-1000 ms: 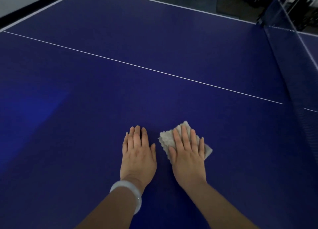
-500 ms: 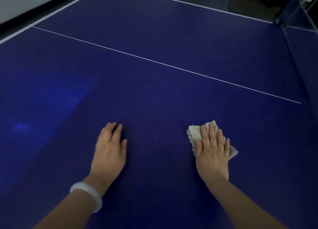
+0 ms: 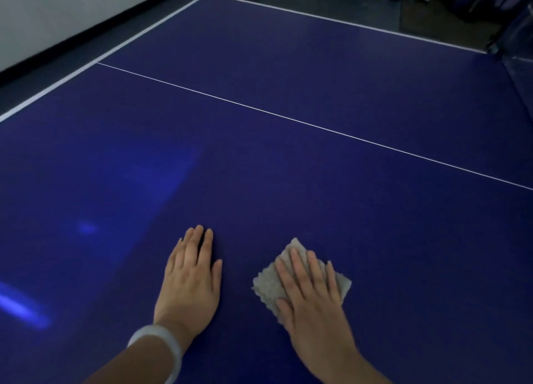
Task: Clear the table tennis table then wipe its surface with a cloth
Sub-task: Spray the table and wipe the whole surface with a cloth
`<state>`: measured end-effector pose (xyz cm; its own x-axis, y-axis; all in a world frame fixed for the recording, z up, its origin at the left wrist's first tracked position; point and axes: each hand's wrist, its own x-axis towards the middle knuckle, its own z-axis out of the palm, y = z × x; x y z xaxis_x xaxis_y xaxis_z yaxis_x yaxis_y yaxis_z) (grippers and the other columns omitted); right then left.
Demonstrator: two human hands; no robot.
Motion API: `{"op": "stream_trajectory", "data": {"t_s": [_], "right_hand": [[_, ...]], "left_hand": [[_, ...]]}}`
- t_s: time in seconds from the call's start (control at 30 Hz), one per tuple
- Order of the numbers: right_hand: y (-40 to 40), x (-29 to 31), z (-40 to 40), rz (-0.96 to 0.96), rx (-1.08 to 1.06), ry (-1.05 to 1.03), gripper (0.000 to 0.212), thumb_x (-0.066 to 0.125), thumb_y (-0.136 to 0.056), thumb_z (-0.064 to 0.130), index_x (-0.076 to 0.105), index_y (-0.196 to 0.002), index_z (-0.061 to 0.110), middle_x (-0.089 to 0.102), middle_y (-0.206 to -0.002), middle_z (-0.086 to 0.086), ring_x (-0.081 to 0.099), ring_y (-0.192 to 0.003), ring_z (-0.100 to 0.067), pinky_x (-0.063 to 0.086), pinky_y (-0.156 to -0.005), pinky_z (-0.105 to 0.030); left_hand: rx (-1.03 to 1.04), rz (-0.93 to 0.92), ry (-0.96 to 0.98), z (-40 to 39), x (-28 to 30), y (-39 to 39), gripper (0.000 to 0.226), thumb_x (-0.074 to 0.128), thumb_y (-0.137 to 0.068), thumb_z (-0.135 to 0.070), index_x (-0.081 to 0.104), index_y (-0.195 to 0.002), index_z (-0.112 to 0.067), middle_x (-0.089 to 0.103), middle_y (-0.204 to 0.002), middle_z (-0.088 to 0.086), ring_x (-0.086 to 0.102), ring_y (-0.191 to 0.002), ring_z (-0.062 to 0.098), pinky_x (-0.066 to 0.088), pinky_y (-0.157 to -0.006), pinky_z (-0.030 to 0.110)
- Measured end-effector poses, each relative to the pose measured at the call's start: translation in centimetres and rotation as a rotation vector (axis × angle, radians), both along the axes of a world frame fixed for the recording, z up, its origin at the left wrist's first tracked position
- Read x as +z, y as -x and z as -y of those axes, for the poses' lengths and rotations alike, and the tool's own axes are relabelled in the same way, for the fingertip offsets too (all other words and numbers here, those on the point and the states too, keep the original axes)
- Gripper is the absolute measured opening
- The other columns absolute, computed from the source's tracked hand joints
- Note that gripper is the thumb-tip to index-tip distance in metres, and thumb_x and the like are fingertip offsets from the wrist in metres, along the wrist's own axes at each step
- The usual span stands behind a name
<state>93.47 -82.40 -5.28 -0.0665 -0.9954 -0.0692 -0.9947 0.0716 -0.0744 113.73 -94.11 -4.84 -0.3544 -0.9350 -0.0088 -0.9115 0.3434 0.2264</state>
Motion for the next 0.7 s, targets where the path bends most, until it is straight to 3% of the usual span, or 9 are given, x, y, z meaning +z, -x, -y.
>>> {"op": "stream_trajectory", "data": {"t_s": [0.07, 0.13, 0.23, 0.3, 0.37, 0.43, 0.57, 0.63, 0.7], "right_hand": [[4.4, -0.4, 1.4, -0.065, -0.112, -0.017, 0.058, 0.013, -0.101, 0.038, 0.022, -0.154, 0.017, 0.013, -0.161, -0.014, 0.022, -0.144, -0.041, 0.021, -0.112, -0.061], [9.6, -0.5, 3.8, -0.034, -0.449, 0.017, 0.059, 0.019, -0.1, 0.04, 0.022, -0.154, 0.017, 0.016, -0.16, -0.016, 0.024, -0.142, -0.043, 0.02, -0.112, -0.065], [14.6, 1.1, 9.4, 0.115, -0.844, -0.044, 0.06, 0.012, -0.102, 0.048, 0.005, -0.156, 0.022, -0.001, -0.162, -0.014, 0.0, -0.147, -0.041, 0.003, -0.115, -0.064], [14.1, 1.9, 13.7, 0.171, -0.924, -0.091, 0.06, 0.012, -0.101, 0.05, 0.0, -0.156, 0.027, -0.01, -0.162, -0.014, -0.009, -0.146, -0.042, -0.005, -0.114, -0.065], [11.0, 2.1, 17.0, 0.132, -0.771, -0.128, 0.058, 0.013, -0.103, 0.049, 0.0, -0.155, 0.028, -0.012, -0.161, -0.013, -0.01, -0.146, -0.044, -0.004, -0.113, -0.066], [6.4, 1.6, 17.6, 0.054, -0.468, -0.12, 0.056, 0.012, -0.103, 0.046, -0.002, -0.154, 0.032, -0.015, -0.162, -0.01, -0.011, -0.146, -0.043, -0.006, -0.113, -0.066], [1.7, 0.8, 10.3, 0.01, 0.033, -0.039, 0.058, 0.006, -0.099, 0.045, 0.002, -0.155, 0.032, -0.014, -0.162, -0.002, -0.011, -0.147, -0.038, -0.004, -0.116, -0.061], [5.2, 0.2, 7.5, -0.042, 0.093, -0.088, 0.057, 0.016, -0.099, 0.037, 0.019, -0.154, 0.027, -0.003, -0.163, -0.008, -0.001, -0.147, -0.044, 0.006, -0.113, -0.067], [11.0, -0.1, 6.6, -0.145, -0.159, -0.144, 0.061, 0.019, -0.093, 0.029, 0.027, -0.153, 0.019, 0.007, -0.161, -0.018, 0.011, -0.142, -0.053, 0.015, -0.105, -0.074]], "left_hand": [[0.004, 0.002, 0.004, 0.0, -0.1, 0.1, 0.069, 0.003, -0.095, -0.05, 0.016, -0.154, -0.016, 0.015, -0.161, 0.002, 0.005, -0.149, 0.016, 0.008, -0.121, 0.036], [0.008, 0.029, 0.012, 0.0, -0.1, 0.1, 0.066, 0.006, -0.097, -0.048, 0.021, -0.153, -0.014, 0.02, -0.16, 0.004, 0.01, -0.148, 0.017, 0.012, -0.12, 0.037], [0.0, 0.076, 0.027, -0.1, -0.2, 0.0, 0.061, 0.014, -0.1, -0.043, 0.029, -0.15, -0.012, 0.029, -0.156, 0.006, 0.02, -0.146, 0.02, 0.021, -0.119, 0.039], [-0.005, 0.092, 0.041, 0.0, -0.3, -0.1, 0.059, 0.017, -0.1, -0.041, 0.031, -0.149, -0.011, 0.031, -0.155, 0.007, 0.023, -0.145, 0.02, 0.022, -0.118, 0.039], [-0.013, 0.104, 0.063, 0.1, -0.4, -0.1, 0.059, 0.019, -0.101, -0.04, 0.033, -0.149, -0.01, 0.033, -0.154, 0.008, 0.026, -0.144, 0.021, 0.022, -0.118, 0.038], [-0.026, 0.105, 0.086, 0.2, -0.4, -0.2, 0.058, 0.022, -0.1, -0.039, 0.036, -0.147, -0.007, 0.036, -0.152, 0.01, 0.026, -0.142, 0.022, 0.018, -0.116, 0.037], [-0.03, 0.115, 0.092, 0.2, -0.4, -0.4, 0.058, 0.023, -0.1, -0.038, 0.036, -0.146, -0.006, 0.036, -0.152, 0.011, 0.024, -0.142, 0.022, 0.016, -0.114, 0.037], [-0.029, 0.116, 0.086, 0.3, -0.4, -0.4, 0.058, 0.023, -0.1, -0.038, 0.034, -0.148, -0.007, 0.034, -0.153, 0.011, 0.024, -0.143, 0.022, 0.016, -0.115, 0.038], [-0.038, 0.116, 0.079, 0.3, -0.5, -0.4, 0.059, 0.023, -0.1, -0.038, 0.034, -0.147, -0.006, 0.034, -0.153, 0.011, 0.025, -0.143, 0.023, 0.016, -0.115, 0.039]]}}
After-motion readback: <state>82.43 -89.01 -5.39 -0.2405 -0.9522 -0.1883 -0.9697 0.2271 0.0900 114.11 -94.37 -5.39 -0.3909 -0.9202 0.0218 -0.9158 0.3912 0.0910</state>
